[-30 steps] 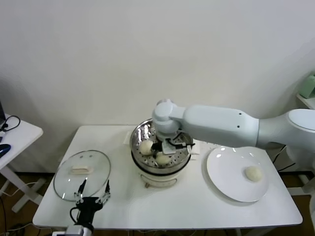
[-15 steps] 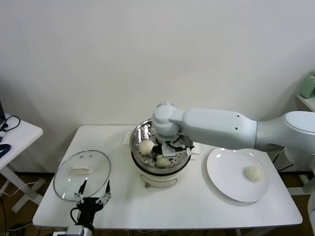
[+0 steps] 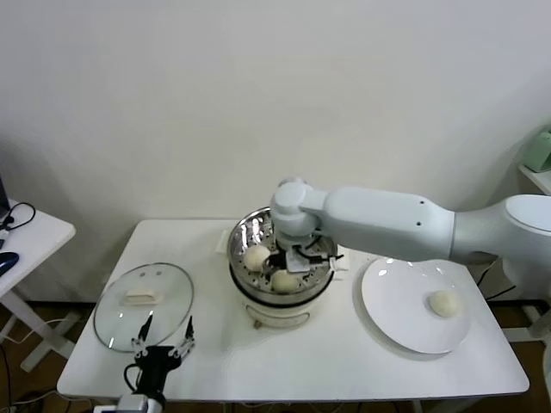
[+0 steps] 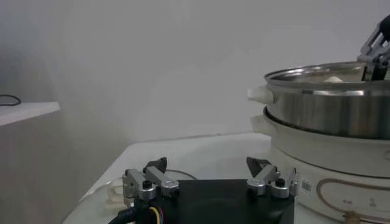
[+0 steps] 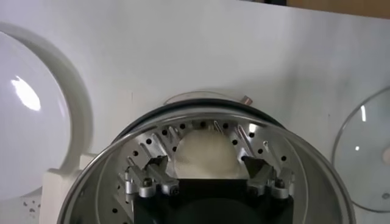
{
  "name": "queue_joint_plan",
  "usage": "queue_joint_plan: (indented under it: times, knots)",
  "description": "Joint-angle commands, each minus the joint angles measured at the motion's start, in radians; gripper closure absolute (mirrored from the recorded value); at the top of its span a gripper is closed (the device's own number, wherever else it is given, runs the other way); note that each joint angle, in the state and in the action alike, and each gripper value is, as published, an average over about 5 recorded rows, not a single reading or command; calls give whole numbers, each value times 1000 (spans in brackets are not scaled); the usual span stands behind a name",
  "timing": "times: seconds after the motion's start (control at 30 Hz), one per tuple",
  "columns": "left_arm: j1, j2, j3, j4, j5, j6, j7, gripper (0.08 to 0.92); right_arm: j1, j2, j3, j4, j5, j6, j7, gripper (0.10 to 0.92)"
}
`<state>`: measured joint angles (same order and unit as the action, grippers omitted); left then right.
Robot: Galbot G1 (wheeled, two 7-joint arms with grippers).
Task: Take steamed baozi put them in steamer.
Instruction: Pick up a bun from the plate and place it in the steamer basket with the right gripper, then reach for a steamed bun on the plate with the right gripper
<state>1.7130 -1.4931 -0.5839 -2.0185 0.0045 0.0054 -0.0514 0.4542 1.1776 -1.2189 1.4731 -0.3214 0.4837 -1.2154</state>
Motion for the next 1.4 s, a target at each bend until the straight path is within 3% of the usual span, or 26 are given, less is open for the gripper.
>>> queue_joint_plan:
  times: [0.03, 0.3, 0.53, 0.7, 0.9, 1.03, 1.2, 1.4]
  knots:
    - [-1, 0, 0, 1, 0, 1, 0, 177, 17, -15, 18, 0, 18, 1, -2, 203]
    - [-3, 5, -4, -2, -5, 1, -2, 177, 149, -125, 31, -1, 187, -103, -19, 203]
    - [-6, 14, -5, -11, -17, -6, 3, 177, 317, -341, -142, -78, 612, -421, 13, 203]
    - [-20, 20, 2, -11, -17, -11, 14, 177, 319, -534, -187, -106, 703, -521, 37, 203]
    - [-43, 26, 14, -5, -16, -6, 15, 177, 170, -728, -109, -119, 635, -536, 40, 203]
    - [-48, 29, 16, 4, -16, -7, 15, 177, -14, -809, 51, -131, 478, -492, 38, 203]
    - [-37, 29, 15, 0, -1, -8, 12, 177, -337, -832, 353, -143, 144, -366, 30, 203]
    - [-17, 26, 7, -10, 3, -10, 10, 177, -587, -788, 579, -196, 104, -376, 43, 203]
